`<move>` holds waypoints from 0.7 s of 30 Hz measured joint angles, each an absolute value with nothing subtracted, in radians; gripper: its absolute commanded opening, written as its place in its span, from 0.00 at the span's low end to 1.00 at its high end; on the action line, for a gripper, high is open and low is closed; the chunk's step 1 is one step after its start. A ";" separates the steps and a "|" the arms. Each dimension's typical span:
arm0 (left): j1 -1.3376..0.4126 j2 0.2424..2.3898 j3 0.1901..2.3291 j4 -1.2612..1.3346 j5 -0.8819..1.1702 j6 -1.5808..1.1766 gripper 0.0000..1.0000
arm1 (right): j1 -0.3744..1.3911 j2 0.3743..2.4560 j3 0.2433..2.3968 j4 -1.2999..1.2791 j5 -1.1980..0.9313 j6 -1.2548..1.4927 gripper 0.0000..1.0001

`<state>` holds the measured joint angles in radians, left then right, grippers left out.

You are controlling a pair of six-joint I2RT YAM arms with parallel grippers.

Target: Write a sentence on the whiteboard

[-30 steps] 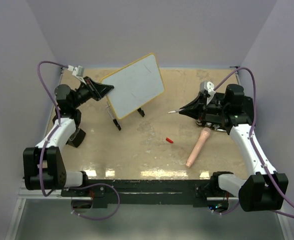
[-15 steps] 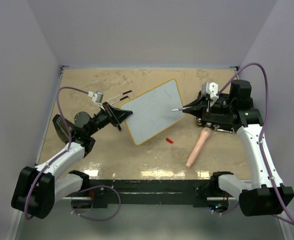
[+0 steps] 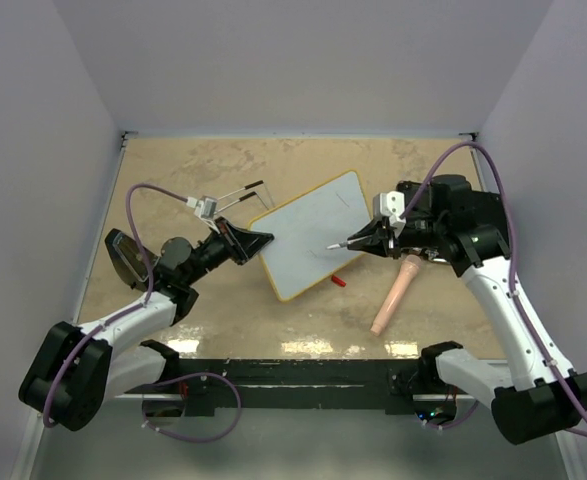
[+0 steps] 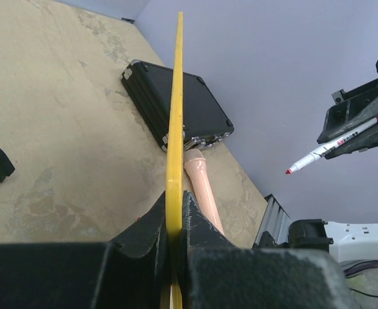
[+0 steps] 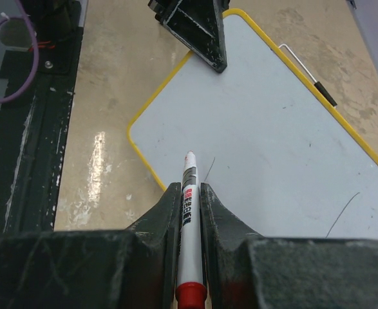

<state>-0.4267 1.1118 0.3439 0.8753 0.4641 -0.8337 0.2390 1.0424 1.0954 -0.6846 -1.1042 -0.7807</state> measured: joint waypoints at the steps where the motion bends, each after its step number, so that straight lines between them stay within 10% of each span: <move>1: -0.428 1.112 0.342 0.883 0.459 -0.836 0.00 | 0.246 1.044 1.095 -0.677 -1.096 -0.776 0.00; 21: -0.478 1.146 0.286 0.955 0.403 -0.883 0.00 | 0.513 1.205 1.135 -0.559 -0.875 -0.722 0.00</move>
<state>-0.4782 1.1461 0.2855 0.9554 0.4026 -0.8825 0.5125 1.2049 1.1347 -0.5591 -0.8745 -0.7219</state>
